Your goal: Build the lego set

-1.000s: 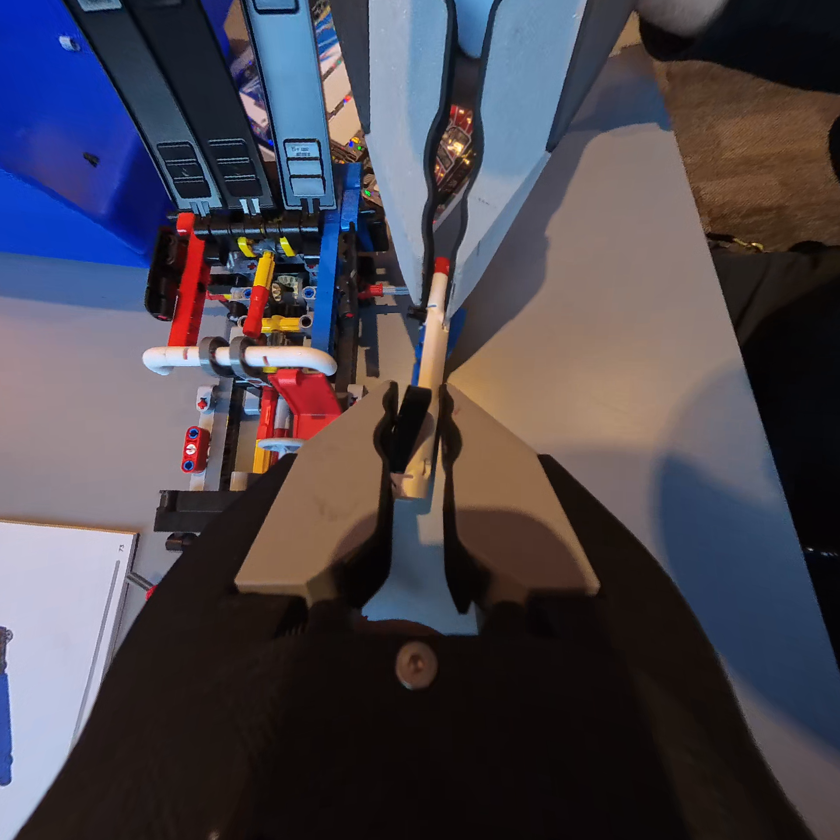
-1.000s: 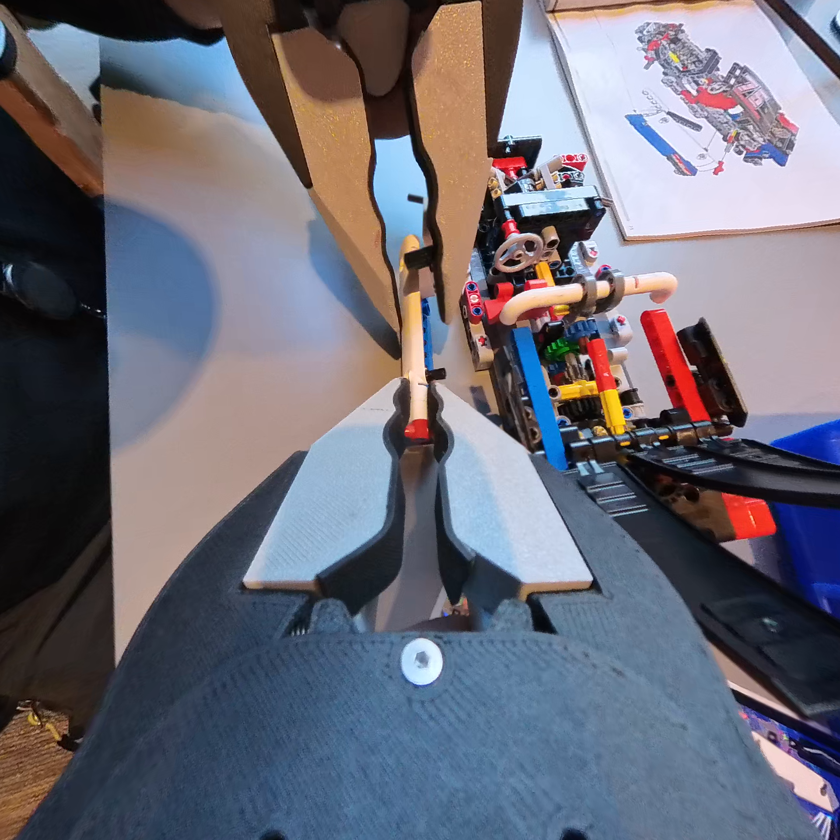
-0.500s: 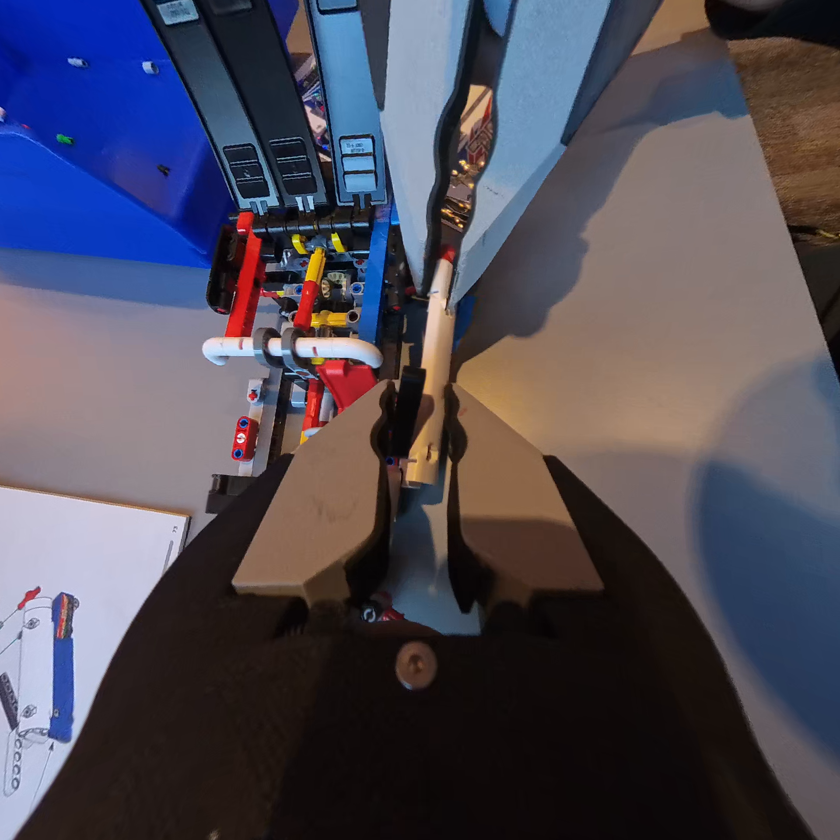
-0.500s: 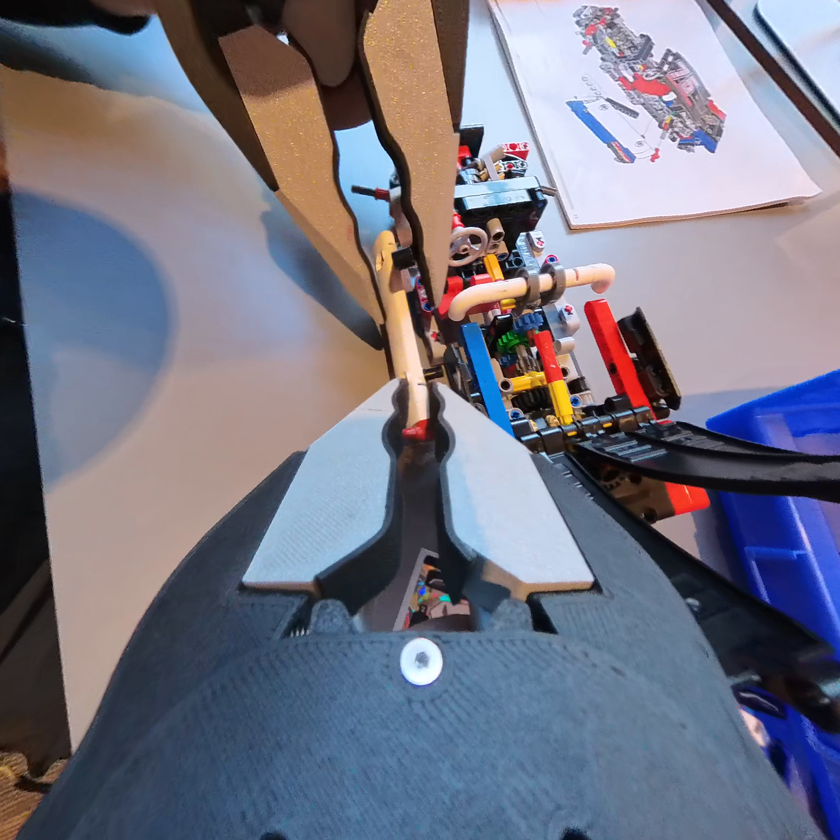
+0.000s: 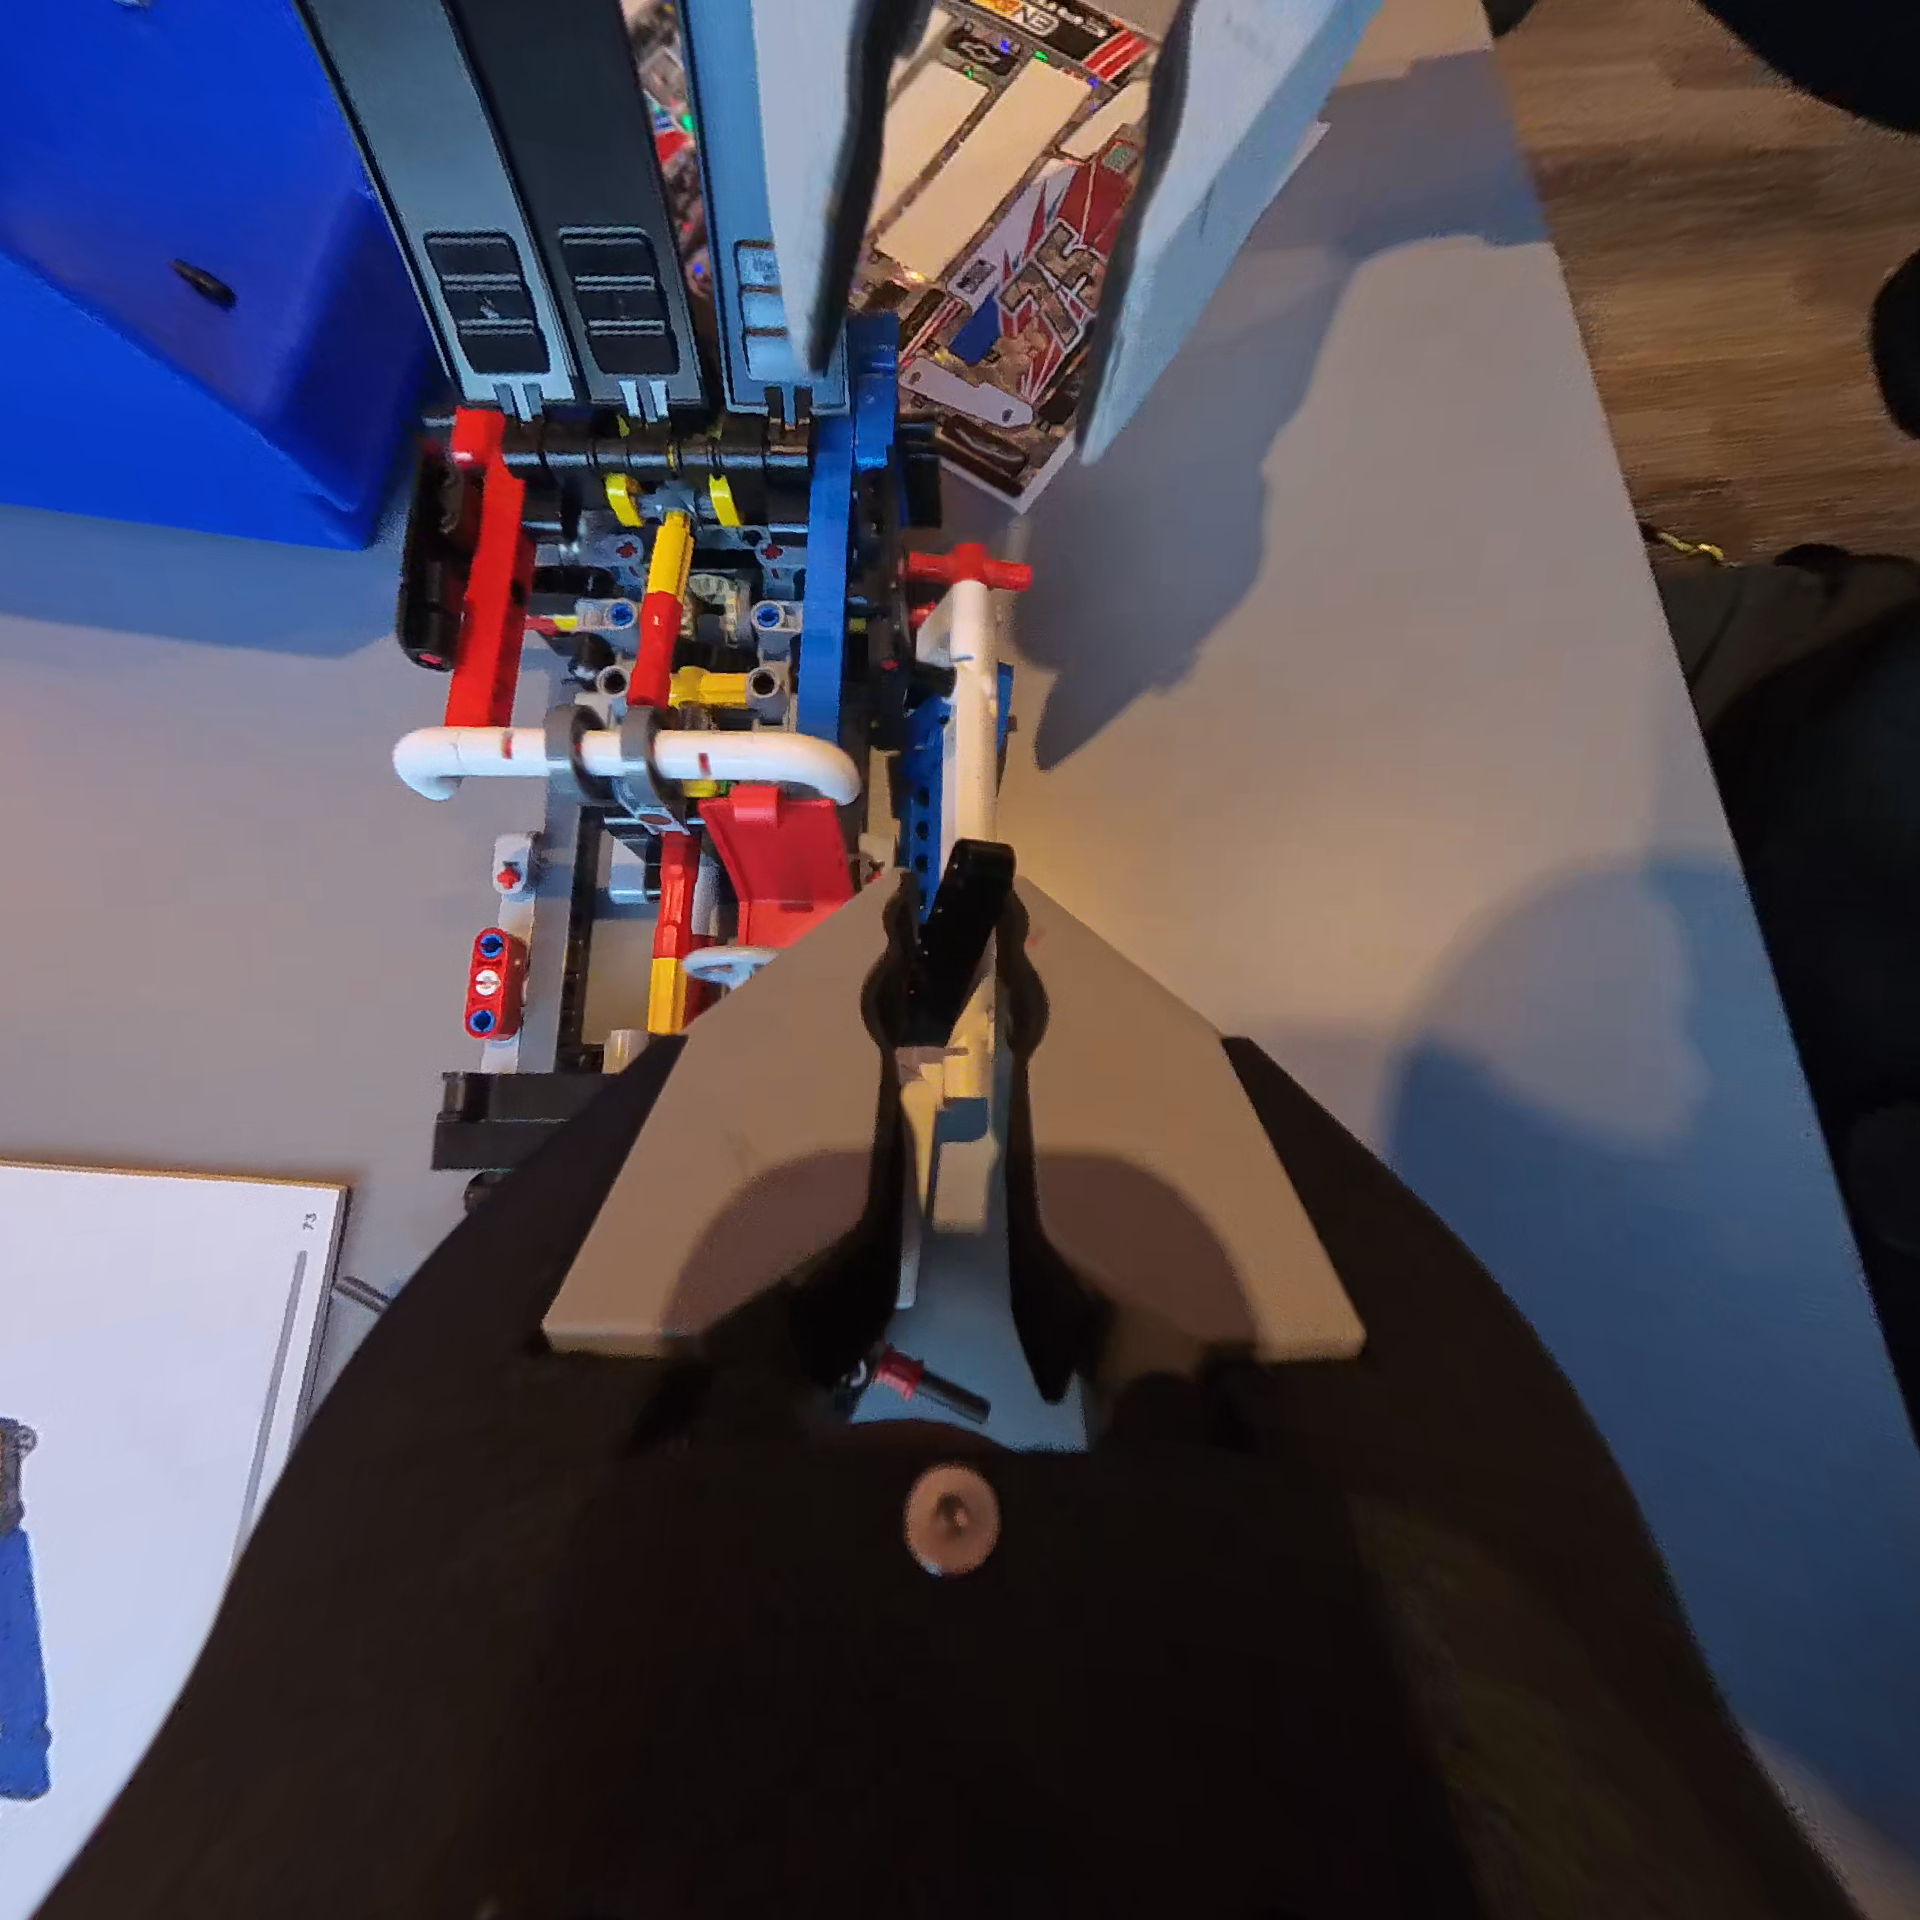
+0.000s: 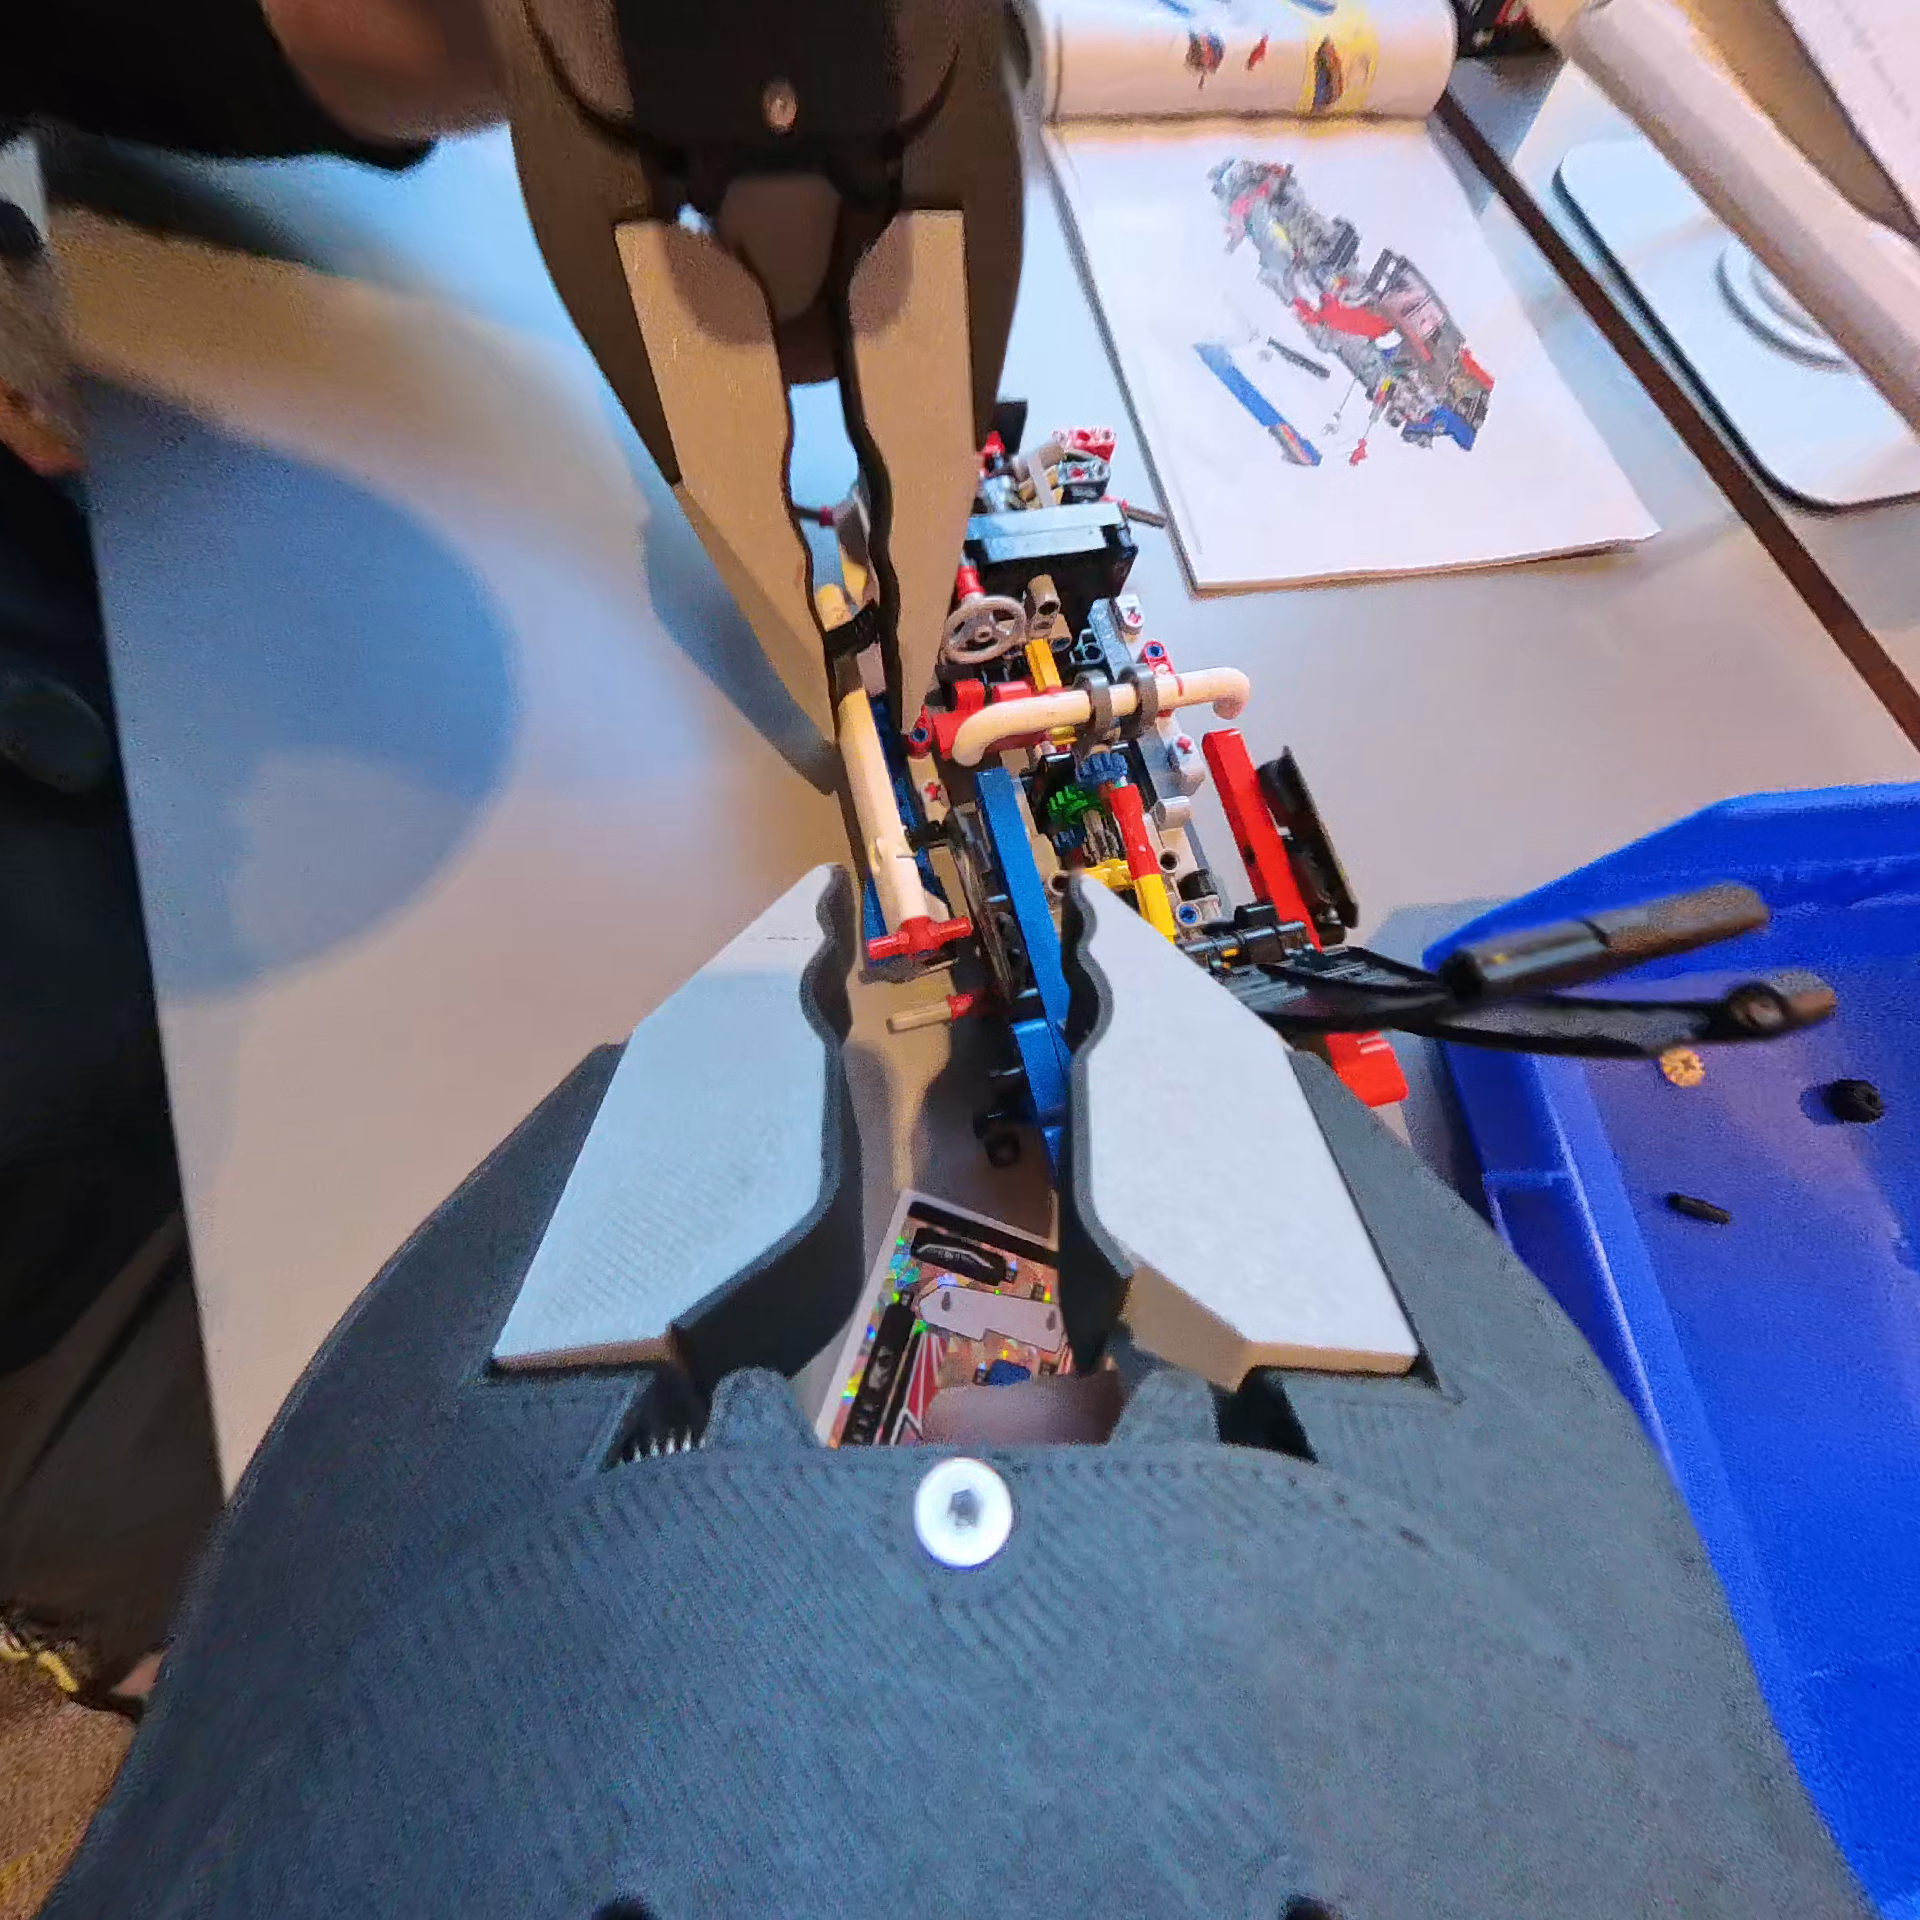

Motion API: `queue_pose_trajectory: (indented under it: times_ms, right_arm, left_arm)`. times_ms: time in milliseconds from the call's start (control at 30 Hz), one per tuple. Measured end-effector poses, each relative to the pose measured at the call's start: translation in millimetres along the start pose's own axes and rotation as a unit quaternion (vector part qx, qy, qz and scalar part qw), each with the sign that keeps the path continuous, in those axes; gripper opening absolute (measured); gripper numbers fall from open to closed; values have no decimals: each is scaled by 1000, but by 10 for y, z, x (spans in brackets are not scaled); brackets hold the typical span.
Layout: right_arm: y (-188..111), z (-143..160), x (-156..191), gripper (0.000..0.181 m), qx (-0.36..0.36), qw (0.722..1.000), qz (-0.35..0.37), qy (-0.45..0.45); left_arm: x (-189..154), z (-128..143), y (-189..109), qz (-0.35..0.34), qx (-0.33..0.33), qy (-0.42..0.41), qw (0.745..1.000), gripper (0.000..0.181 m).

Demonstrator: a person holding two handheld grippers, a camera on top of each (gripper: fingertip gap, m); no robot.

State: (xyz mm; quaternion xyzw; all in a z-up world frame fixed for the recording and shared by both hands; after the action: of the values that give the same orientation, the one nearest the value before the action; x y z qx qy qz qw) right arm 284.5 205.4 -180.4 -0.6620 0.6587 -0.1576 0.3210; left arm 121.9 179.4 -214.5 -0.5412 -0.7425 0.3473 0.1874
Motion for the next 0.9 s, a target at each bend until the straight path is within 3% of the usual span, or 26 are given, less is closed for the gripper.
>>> queue_pose_trajectory:
  times_ms: [167, 400, 900]
  right_arm:
    - [236, 5, 91, 38, 60, 997, -2, -50]
    - [187, -40, 81, 38, 51, 998, -2, -44]
    - [388, -72, 26, 40, 104, 995, -4, -12]
  left_arm:
    - [82, 5, -33, 35, 19, -30, 999, 11]
    - [137, 11, -52, 86, 50, -70, 993, 10]
    - [197, 7, -85, 71, 71, -50, 994, 10]
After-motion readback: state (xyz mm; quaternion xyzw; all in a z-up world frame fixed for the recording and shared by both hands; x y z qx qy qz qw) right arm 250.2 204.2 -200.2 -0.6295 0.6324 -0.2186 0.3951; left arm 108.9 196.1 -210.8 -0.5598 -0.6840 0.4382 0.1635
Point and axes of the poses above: each gripper's, where its closed fingertips meet, y out along the fingers, z out of its underside, x = y × z across the jaws, the point moved 8 cm from there along -y, back along the fingers, and after that the axes turned 7 degrees about -y, right-handed, at the moved point
